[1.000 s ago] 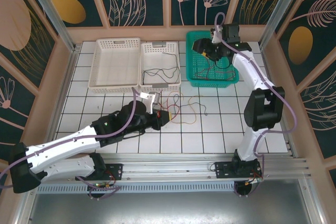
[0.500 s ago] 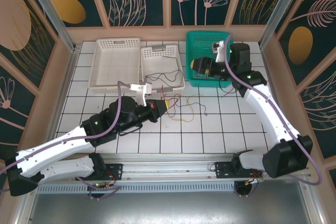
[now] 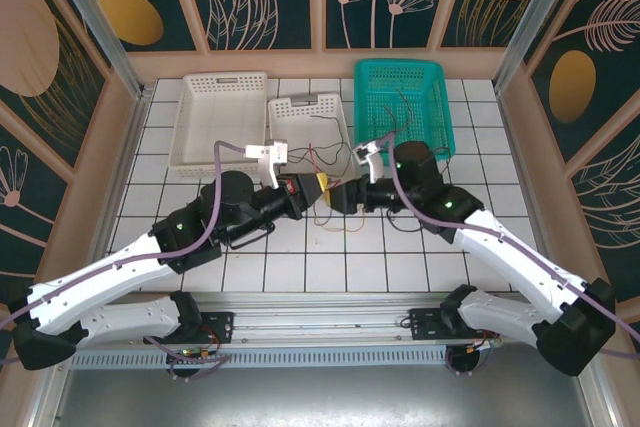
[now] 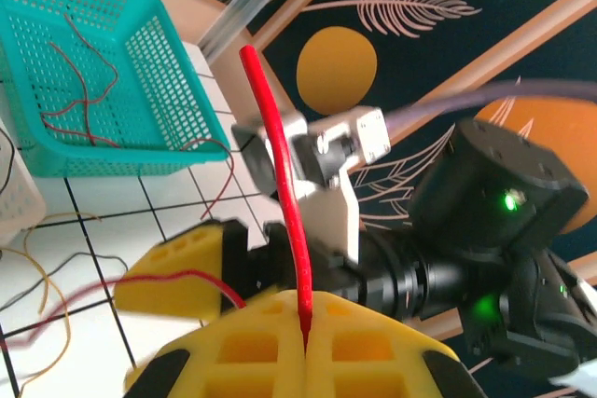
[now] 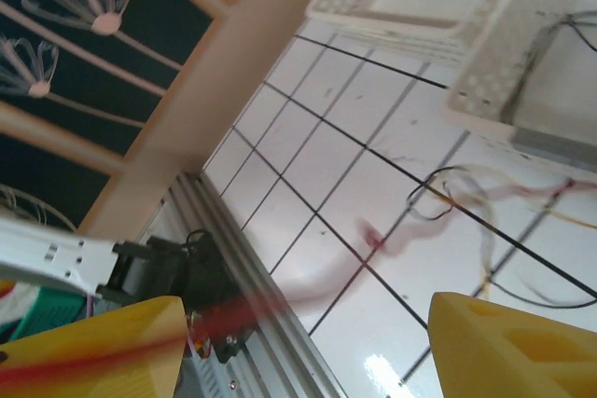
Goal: Untangle the cables
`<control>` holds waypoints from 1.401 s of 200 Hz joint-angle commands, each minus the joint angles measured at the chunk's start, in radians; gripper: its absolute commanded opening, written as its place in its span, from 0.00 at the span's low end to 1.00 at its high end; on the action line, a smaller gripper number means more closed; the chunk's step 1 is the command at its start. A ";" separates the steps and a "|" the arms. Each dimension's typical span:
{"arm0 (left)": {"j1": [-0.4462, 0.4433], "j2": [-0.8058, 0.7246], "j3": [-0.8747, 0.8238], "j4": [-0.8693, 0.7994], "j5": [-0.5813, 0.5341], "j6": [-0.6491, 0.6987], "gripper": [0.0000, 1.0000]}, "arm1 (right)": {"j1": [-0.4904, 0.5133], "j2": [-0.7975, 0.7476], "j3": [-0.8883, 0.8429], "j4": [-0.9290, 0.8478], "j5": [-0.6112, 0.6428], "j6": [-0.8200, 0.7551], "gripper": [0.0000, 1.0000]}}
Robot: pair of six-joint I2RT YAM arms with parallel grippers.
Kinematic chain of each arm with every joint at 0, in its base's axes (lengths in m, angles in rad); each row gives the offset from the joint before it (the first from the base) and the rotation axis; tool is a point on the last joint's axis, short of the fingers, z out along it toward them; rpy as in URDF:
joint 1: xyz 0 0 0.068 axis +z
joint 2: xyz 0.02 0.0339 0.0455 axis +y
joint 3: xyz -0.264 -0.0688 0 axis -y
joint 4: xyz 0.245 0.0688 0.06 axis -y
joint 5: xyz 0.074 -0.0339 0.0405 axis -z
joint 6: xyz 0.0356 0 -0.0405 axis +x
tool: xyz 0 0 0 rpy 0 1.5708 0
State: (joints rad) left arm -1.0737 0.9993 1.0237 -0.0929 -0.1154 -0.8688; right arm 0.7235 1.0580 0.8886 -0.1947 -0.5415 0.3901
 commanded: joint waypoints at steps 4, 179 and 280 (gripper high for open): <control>-0.006 -0.026 0.035 0.030 -0.040 0.005 0.00 | 0.063 -0.020 -0.048 0.121 0.112 -0.063 0.69; -0.006 -0.072 -0.118 0.101 -0.018 -0.056 0.00 | 0.218 0.142 -0.126 0.409 0.483 -0.066 0.45; -0.006 -0.152 -0.215 0.083 -0.037 -0.060 0.27 | 0.141 0.153 -0.198 0.529 0.463 -0.037 0.00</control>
State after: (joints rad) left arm -1.0737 0.8944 0.8425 -0.0341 -0.1429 -0.9127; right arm 0.9283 1.2129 0.7250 0.2592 -0.0711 0.3202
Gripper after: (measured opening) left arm 0.100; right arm 0.067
